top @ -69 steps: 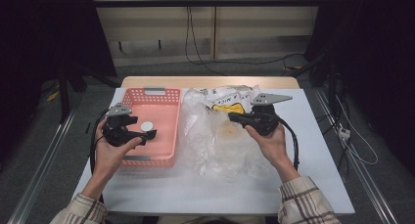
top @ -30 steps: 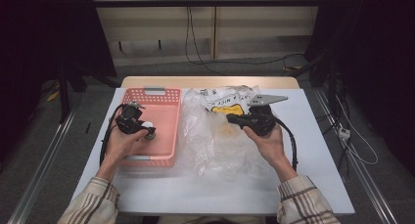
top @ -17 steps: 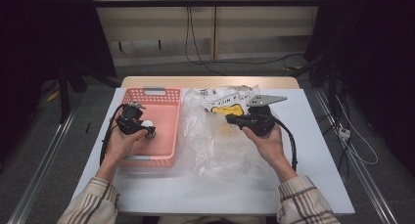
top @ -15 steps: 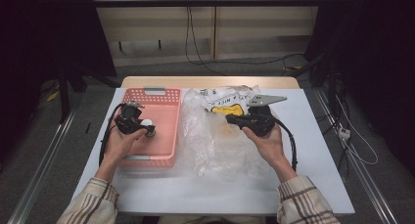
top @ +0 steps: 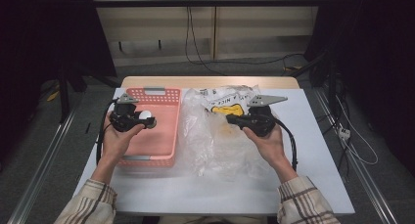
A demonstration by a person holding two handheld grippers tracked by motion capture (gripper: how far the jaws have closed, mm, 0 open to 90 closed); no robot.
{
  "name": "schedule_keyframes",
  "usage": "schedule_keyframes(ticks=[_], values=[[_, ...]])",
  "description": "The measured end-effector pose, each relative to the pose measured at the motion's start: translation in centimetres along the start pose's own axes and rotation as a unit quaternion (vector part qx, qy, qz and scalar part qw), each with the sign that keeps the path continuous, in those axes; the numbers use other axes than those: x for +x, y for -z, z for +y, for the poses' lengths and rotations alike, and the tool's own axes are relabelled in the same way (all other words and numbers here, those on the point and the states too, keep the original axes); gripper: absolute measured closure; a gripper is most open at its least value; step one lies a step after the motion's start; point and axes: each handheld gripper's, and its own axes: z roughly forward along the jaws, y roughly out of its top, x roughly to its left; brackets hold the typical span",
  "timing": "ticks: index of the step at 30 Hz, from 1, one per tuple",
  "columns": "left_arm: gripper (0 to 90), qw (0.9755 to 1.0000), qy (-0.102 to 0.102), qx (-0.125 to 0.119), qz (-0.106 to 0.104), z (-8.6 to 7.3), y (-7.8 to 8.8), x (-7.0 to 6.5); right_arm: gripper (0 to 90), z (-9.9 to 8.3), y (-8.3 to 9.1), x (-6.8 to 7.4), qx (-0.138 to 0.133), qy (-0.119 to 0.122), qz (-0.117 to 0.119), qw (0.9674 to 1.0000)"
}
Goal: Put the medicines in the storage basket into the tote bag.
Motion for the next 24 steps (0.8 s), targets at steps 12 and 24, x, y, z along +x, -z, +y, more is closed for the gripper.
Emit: schedule_keyframes(ticks=[12, 24], values=[[51.1, 0.9991, -0.006, -0.032, -0.025, 0.4, 1.5, -1.5, 90.0, 0.0, 0.1, -0.1, -0.002, -0.001, -0.002, 1.0], [51.2, 0.9967, -0.032, -0.059, -0.046, 0.7, 3.4, -3.5, 90.0, 0.1, 0.1, -0.2, -0.006, -0.007, 0.004, 0.9999]])
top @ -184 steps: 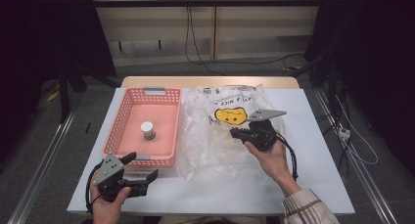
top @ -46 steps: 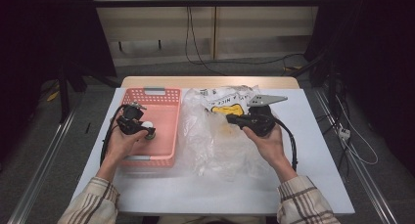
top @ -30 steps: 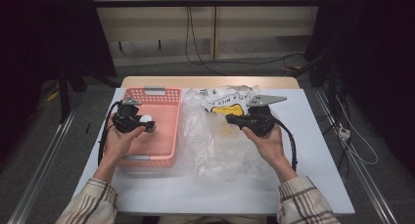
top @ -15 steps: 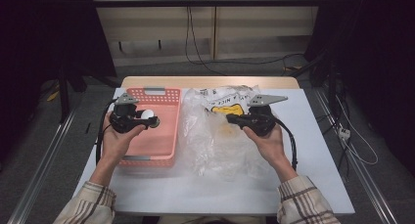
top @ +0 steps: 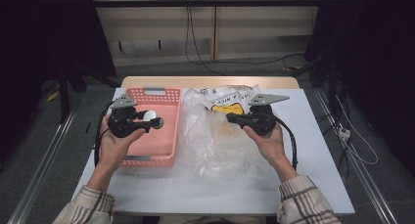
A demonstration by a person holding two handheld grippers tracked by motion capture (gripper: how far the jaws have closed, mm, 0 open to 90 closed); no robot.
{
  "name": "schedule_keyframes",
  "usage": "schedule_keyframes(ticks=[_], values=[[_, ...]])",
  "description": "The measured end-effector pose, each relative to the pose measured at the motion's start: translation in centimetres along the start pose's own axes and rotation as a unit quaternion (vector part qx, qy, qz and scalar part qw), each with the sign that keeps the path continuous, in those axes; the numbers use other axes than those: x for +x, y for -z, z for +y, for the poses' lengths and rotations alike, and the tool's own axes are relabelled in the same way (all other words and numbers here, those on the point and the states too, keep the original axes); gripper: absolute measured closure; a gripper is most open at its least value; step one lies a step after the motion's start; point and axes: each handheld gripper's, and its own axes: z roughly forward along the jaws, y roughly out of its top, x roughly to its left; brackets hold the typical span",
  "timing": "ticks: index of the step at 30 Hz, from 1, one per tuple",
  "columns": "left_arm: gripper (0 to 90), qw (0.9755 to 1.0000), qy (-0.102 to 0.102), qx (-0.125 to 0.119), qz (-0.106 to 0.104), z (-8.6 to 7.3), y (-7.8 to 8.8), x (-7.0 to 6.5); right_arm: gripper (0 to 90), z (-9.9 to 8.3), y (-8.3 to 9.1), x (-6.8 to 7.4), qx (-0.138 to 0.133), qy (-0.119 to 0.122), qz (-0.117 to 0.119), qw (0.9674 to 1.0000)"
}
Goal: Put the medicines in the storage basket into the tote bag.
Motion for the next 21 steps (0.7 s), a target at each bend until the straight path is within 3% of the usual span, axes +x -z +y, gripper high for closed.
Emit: schedule_keyframes(ticks=[21], values=[[51.2, 0.9977, -0.033, -0.03, -0.05, 1.3, 0.5, -4.3, 90.0, 0.1, 0.0, 0.1, 0.0, 0.005, 0.0, 1.0]])
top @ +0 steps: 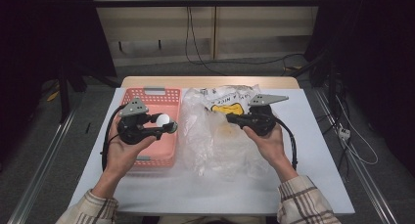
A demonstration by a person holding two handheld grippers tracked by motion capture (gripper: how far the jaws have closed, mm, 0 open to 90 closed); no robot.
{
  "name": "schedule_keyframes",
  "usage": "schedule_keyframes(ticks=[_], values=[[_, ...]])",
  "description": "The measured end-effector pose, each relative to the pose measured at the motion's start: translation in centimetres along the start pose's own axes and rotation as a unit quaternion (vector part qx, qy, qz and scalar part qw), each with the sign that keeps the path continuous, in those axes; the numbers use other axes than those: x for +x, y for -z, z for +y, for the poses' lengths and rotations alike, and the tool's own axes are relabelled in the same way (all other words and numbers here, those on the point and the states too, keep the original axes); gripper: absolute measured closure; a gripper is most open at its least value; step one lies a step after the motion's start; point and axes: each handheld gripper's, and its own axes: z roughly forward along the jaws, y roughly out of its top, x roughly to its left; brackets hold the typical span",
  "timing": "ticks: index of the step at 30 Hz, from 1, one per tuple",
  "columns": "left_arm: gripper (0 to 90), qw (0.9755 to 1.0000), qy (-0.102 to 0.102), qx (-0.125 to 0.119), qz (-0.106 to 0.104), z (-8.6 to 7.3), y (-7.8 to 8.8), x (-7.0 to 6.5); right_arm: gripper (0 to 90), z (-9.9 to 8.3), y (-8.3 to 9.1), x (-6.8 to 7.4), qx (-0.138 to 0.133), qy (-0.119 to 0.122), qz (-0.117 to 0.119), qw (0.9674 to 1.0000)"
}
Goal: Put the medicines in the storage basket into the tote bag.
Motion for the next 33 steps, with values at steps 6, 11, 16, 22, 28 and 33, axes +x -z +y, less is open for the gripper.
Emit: schedule_keyframes(ticks=[6, 11, 16, 22, 28, 33], values=[[51.1, 0.9994, -0.015, -0.006, -0.03, 0.6, -0.3, -1.8, 90.0, 0.0, 0.0, 0.0, -0.001, 0.001, 0.001, 1.0], [51.1, 0.9983, -0.027, -0.009, -0.05, 1.1, -0.6, -3.3, 90.0, 0.0, 0.0, 0.2, 0.0, 0.003, 0.0, 1.0], [51.1, 0.9974, -0.037, -0.009, -0.061, 1.5, -1.1, -4.9, 90.0, 0.0, 0.0, 0.3, 0.002, 0.005, 0.001, 1.0], [51.1, 0.9959, -0.045, -0.006, -0.079, 1.9, -2.2, -6.8, 90.0, 0.0, -0.1, 0.3, 0.002, 0.005, 0.002, 1.0], [51.1, 0.9934, -0.055, -0.004, -0.101, 2.6, -3.6, -8.9, 90.0, 0.0, -0.2, 0.4, 0.004, 0.006, 0.002, 1.0], [51.1, 0.9919, -0.058, 0.008, -0.113, 2.6, -5.4, -10.6, 90.0, 0.0, -0.2, 0.4, 0.005, 0.006, 0.006, 1.0]])
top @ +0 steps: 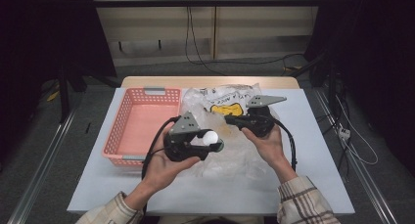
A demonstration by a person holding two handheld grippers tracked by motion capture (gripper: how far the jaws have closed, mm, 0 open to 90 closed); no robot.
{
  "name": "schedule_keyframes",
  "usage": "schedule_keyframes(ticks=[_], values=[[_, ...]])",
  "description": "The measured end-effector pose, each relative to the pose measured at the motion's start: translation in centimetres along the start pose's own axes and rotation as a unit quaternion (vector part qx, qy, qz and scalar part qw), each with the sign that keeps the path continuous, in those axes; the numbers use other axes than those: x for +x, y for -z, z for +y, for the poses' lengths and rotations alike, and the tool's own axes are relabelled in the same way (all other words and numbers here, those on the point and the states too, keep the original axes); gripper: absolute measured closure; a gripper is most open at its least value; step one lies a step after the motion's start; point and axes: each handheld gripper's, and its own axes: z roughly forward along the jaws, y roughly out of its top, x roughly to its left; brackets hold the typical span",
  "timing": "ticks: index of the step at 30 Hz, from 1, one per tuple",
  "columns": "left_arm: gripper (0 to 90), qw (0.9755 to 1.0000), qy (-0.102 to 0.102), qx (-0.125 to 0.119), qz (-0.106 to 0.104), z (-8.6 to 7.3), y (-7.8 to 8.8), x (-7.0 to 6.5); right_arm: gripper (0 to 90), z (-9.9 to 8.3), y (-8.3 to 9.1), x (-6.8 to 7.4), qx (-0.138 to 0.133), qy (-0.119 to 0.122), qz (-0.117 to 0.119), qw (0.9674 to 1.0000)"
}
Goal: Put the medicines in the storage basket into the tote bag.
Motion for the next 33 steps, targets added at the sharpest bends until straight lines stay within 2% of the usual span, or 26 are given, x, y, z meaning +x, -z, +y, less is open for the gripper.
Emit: schedule_keyframes(ticks=[4, 7, 9, 12, 15, 16, 18, 22, 25, 30, 32, 33], values=[[51.1, 0.9998, -0.002, 0.018, -0.008, -0.3, -2.0, -0.5, 90.0, -0.1, -0.2, 0.0, 0.003, -0.001, 0.001, 1.0], [51.1, 0.9996, 0.005, 0.027, -0.01, -0.4, -3.6, 0.0, 90.0, 0.0, -0.1, 0.2, 0.003, 0.004, 0.001, 1.0], [51.1, 0.999, 0.023, 0.038, -0.004, -0.6, -4.5, 0.5, 90.0, 0.1, 0.2, 0.1, 0.003, 0.006, -0.004, 1.0], [51.1, 0.9985, 0.019, 0.05, 0.006, -0.8, -5.9, 0.7, 90.0, 0.0, 0.6, -0.3, -0.001, 0.0, -0.007, 1.0], [51.0, 0.9979, 0.026, 0.057, 0.015, -1.3, -7.3, 1.0, 90.0, -0.3, 0.6, -0.2, 0.004, 0.001, -0.006, 1.0], [51.1, 0.9974, 0.026, 0.063, 0.019, -1.4, -7.6, 1.3, 90.0, -0.4, 0.5, -0.1, 0.008, 0.002, -0.006, 1.0], [51.0, 0.9971, 0.041, 0.06, 0.021, -1.9, -8.2, 1.7, 90.0, -0.5, 0.5, 0.1, 0.012, 0.005, -0.004, 0.9999], [51.0, 0.9956, 0.05, 0.069, 0.039, -2.6, -9.1, 2.3, 90.0, -0.8, 0.8, 0.7, 0.019, 0.012, -0.003, 0.9997], [51.0, 0.9945, 0.06, 0.074, 0.043, -3.0, -9.8, 2.7, 90.0, -1.1, 1.1, 1.1, 0.027, 0.018, -0.001, 0.9995], [51.0, 0.9936, 0.056, 0.08, 0.056, -3.4, -10.8, 2.9, 90.0, -2.3, 0.8, 0.7, 0.044, 0.011, 0.001, 0.999], [51.0, 0.9933, 0.061, 0.082, 0.054, -3.6, -11.3, 3.1, 90.0, -2.9, 0.6, 0.5, 0.052, 0.006, 0.0, 0.9986], [51.0, 0.9924, 0.059, 0.089, 0.063, -3.7, -11.6, 3.1, 90.0, -3.1, 0.6, 0.4, 0.054, 0.006, -0.001, 0.9985]])
